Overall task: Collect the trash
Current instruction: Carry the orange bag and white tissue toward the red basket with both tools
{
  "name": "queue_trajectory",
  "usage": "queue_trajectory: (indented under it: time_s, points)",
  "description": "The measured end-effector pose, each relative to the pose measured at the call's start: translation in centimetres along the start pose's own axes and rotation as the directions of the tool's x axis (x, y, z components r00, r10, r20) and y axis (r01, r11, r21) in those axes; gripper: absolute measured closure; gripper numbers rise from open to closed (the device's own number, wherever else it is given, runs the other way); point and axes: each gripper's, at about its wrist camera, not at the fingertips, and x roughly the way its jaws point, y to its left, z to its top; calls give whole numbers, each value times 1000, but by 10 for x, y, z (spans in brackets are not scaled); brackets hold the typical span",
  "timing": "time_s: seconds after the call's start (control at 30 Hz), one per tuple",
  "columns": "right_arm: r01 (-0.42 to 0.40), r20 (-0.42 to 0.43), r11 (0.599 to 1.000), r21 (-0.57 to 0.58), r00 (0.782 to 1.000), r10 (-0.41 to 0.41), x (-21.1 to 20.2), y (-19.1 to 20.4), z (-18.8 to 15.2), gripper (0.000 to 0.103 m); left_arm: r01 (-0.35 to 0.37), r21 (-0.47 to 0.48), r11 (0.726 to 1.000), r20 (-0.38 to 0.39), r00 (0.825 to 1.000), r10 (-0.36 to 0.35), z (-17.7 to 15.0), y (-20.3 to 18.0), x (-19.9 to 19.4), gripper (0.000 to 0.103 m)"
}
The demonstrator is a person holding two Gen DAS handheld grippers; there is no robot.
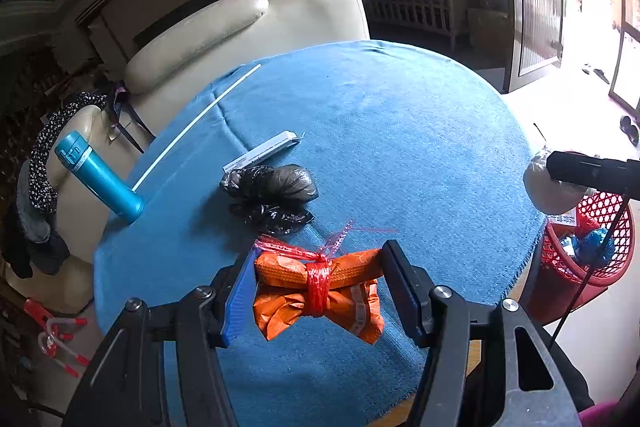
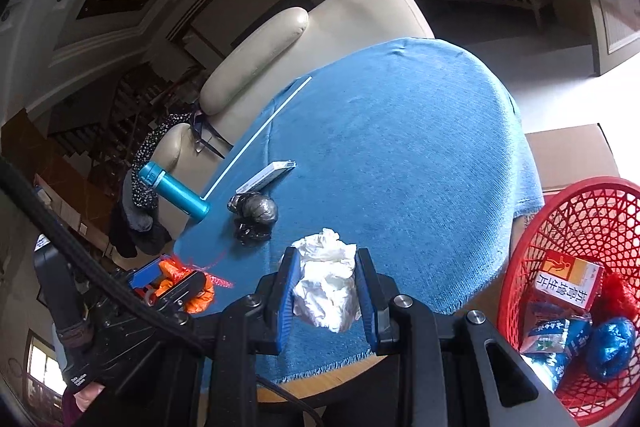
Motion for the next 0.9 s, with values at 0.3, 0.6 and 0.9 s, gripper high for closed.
queue_trajectory:
  time_s: [0.3, 0.6, 0.9]
  points:
    - [29, 14, 999, -13, 999, -29, -6, -1, -1, 73, 18, 2, 1000, -2, 1000, -18, 1, -8, -2, 40]
    - [41, 21, 999, 1, 999, -41, -12, -8, -3, 73, 34, 3, 999, -12, 999, -34, 2, -15, -1, 40]
    - [43, 34, 999, 11, 998, -43, -19, -15, -3, 73, 41, 16, 999, -14, 999, -41, 5, -24, -3, 40]
